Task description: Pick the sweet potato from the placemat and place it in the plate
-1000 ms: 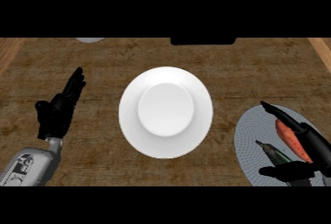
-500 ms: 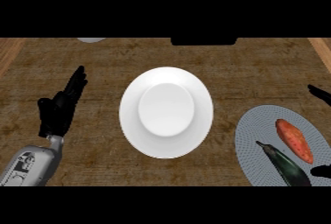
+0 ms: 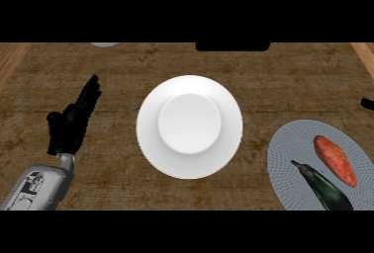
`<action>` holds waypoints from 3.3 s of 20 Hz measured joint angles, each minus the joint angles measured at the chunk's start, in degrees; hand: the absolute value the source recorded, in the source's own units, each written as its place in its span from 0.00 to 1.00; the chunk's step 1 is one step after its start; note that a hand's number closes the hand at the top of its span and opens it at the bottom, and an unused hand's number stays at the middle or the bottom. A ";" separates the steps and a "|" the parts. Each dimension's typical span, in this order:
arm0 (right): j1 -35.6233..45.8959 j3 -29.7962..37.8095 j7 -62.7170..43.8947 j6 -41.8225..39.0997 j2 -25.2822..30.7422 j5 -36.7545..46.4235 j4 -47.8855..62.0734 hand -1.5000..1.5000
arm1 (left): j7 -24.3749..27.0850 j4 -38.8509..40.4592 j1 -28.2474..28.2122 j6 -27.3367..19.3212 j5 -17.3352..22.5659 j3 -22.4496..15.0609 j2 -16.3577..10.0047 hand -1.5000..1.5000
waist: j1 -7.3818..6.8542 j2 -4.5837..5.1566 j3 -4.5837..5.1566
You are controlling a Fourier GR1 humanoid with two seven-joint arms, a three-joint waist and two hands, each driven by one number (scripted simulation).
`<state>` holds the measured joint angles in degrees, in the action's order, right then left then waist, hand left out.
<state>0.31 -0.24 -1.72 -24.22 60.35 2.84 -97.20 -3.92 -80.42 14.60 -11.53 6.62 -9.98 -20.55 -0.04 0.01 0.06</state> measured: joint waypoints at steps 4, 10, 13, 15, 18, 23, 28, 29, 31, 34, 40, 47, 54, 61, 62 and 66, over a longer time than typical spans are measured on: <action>2.41 -0.47 -3.21 -3.89 -2.16 1.58 0.93 0.00 | -0.06 -0.04 -0.07 1.48 -0.45 1.33 0.40 0.50 | -0.07 0.01 -0.03; 7.08 -2.33 -4.79 -8.39 -6.58 6.69 4.92 0.00 | 0.20 1.24 0.66 2.64 -2.17 2.58 2.14 0.50 | -0.20 0.05 -0.04; 7.88 -3.85 -4.39 -9.28 -8.16 10.73 7.10 0.00 | -1.08 0.06 0.60 2.39 -3.28 2.71 2.69 0.50 | -0.23 0.03 -0.06; 7.62 -4.73 -3.54 -9.12 -9.51 13.73 8.35 0.00 | -0.79 0.64 0.53 3.11 -3.52 3.20 2.98 0.50 | -0.17 0.03 -0.06; 7.82 -5.55 -1.24 -8.97 -11.60 17.89 11.21 0.00 | -1.00 0.48 0.70 3.09 -4.69 3.51 3.99 0.50 | -0.12 0.03 -0.08; 7.74 -7.42 0.52 -7.80 -15.63 24.13 14.41 0.00 | -1.52 -0.07 0.79 4.65 -4.96 5.34 4.08 0.50 | -0.09 0.01 -0.07; 9.07 -6.50 4.75 -7.27 -17.77 29.33 20.38 0.00 | -2.10 -1.00 0.40 5.53 -6.43 6.49 4.80 0.50 | -0.08 0.01 -0.08; 9.16 -6.26 4.75 -7.63 -18.27 30.06 20.61 0.00 | -1.42 0.05 0.61 5.90 -6.66 6.77 5.19 0.50 | -0.03 0.01 -0.08; 9.47 -6.12 5.77 -7.58 -19.16 32.01 22.28 0.00 | -0.91 0.81 0.76 6.11 -7.21 7.23 5.84 0.50 | -0.02 0.02 -0.08; 11.03 -5.86 8.46 -6.18 -20.65 35.04 26.14 1.00 | -0.73 1.29 1.03 7.25 -7.49 8.27 5.89 0.50 | -0.09 0.02 -0.06; 11.62 -4.32 13.15 -0.26 -22.89 39.24 29.41 1.00 | -1.06 -1.04 -0.82 7.75 -8.54 8.57 6.95 0.50 | -0.17 -0.11 0.08; 7.90 -0.78 3.65 4.28 -28.08 41.66 25.53 1.00 | -1.22 -0.27 -0.52 7.05 -9.99 9.23 8.09 0.50 | 1.26 -0.71 0.38; -3.35 1.93 -17.01 14.77 -37.68 45.64 11.10 1.00 | -1.73 -0.82 -2.73 6.40 -9.68 11.03 7.00 0.50 | 4.50 -1.89 0.99; -10.72 -3.90 -28.22 24.72 -45.28 55.91 -13.90 1.00 | -1.38 -1.19 -3.19 6.89 -9.67 10.76 7.09 0.50 | 3.84 -1.35 0.41; -11.65 -5.19 -29.14 25.31 -45.88 57.47 -17.63 1.00 | -1.62 -1.55 -3.18 6.96 -9.66 10.62 7.14 0.50 | 3.53 -1.27 0.35; -12.17 -12.24 -33.17 24.52 -48.03 64.59 -29.91 1.00 | -3.20 -3.11 -2.64 7.32 -9.76 9.54 7.75 0.50 | 1.98 -0.84 0.19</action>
<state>-11.86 -12.48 -34.89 0.30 12.32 67.42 -127.12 -7.12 -83.53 11.96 -4.21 -3.14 -0.44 -12.80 1.94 -0.82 0.25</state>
